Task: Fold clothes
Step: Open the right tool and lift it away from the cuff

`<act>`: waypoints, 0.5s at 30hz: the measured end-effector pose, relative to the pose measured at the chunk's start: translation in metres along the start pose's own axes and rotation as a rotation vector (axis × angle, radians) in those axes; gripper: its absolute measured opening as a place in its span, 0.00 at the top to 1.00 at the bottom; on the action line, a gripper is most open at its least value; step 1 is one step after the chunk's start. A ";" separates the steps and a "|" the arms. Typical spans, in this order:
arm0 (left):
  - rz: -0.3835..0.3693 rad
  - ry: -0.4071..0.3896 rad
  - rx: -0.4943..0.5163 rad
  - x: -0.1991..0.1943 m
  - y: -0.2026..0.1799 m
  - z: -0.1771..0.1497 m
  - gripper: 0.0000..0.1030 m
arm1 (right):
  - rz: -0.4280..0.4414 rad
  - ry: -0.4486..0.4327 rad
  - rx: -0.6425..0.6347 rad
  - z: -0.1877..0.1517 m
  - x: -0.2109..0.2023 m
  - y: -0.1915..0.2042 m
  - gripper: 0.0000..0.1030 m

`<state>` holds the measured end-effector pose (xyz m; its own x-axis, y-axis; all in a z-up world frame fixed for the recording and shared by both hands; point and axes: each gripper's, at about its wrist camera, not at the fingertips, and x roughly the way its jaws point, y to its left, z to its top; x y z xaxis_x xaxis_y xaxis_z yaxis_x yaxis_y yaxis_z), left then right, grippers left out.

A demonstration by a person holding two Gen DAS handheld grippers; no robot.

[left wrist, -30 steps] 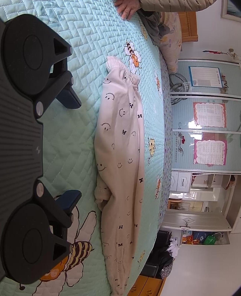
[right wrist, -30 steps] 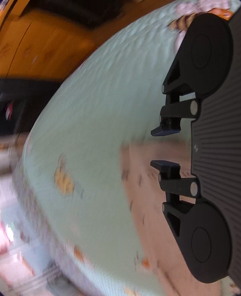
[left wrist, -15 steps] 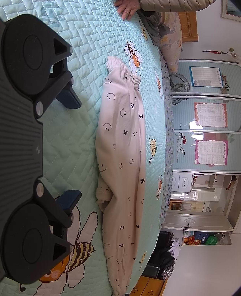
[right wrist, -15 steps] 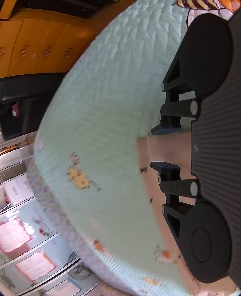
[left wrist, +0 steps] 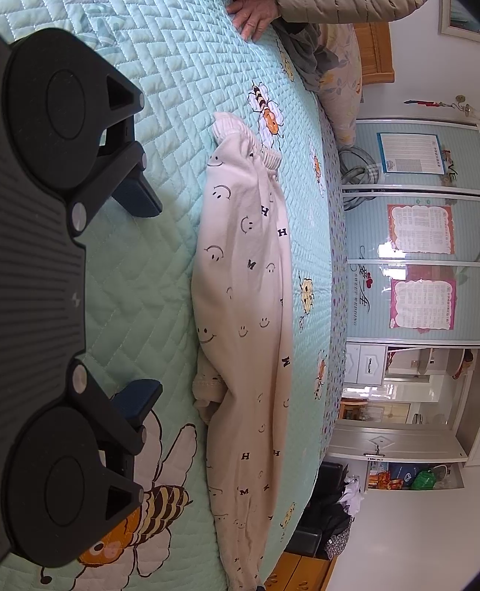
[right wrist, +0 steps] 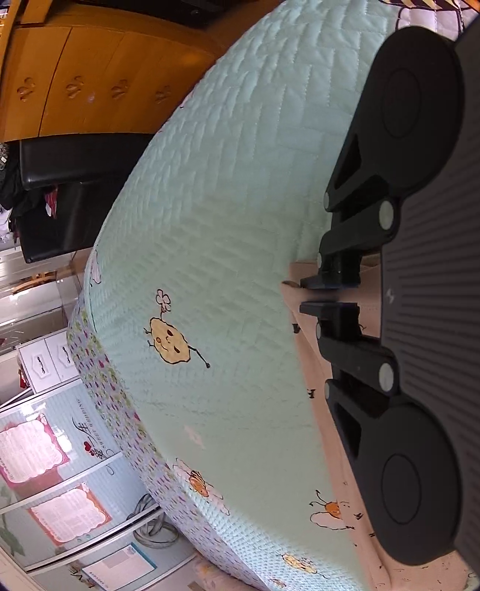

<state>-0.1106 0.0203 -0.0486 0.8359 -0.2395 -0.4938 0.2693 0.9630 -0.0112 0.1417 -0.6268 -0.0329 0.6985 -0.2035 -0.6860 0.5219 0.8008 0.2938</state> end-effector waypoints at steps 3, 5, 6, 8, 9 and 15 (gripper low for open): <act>-0.001 0.000 -0.001 0.000 0.001 0.000 0.08 | -0.002 -0.023 0.001 0.004 -0.003 0.001 0.93; -0.001 0.000 -0.001 0.001 0.000 0.000 0.08 | -0.006 -0.027 0.020 0.007 0.000 -0.002 0.92; -0.001 0.001 -0.001 0.001 0.000 0.000 0.08 | -0.012 -0.015 0.030 0.007 0.005 -0.004 0.92; -0.001 0.002 -0.001 0.001 0.000 0.000 0.08 | -0.025 0.009 0.050 0.009 0.014 -0.008 0.90; -0.001 0.002 -0.001 0.001 0.000 0.000 0.08 | -0.024 -0.001 0.066 0.005 0.015 -0.010 0.85; -0.001 0.002 -0.001 -0.002 -0.001 -0.001 0.08 | -0.034 -0.111 0.108 -0.010 0.002 -0.013 0.71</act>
<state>-0.1130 0.0196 -0.0482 0.8348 -0.2402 -0.4954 0.2695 0.9629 -0.0128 0.1320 -0.6322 -0.0448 0.7260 -0.2955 -0.6210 0.5919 0.7281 0.3456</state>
